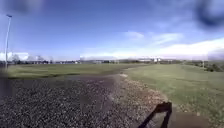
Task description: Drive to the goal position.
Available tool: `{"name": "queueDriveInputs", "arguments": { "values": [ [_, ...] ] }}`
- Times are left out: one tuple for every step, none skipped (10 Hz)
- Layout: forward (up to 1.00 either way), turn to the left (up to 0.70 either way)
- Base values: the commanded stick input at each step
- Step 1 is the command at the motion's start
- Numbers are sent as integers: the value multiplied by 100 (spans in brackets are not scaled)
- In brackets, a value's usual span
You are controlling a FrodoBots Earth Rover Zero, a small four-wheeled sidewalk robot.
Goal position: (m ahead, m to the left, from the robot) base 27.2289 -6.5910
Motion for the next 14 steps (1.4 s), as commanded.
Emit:
{"name": "queueDriveInputs", "arguments": {
  "values": [
    [70,0],
    [70,0],
    [70,0],
    [70,0],
    [70,0],
    [70,0],
    [70,0],
    [70,0],
    [70,0],
    [70,0],
    [70,0],
    [70,0],
    [70,0],
    [70,0]
  ]
}}
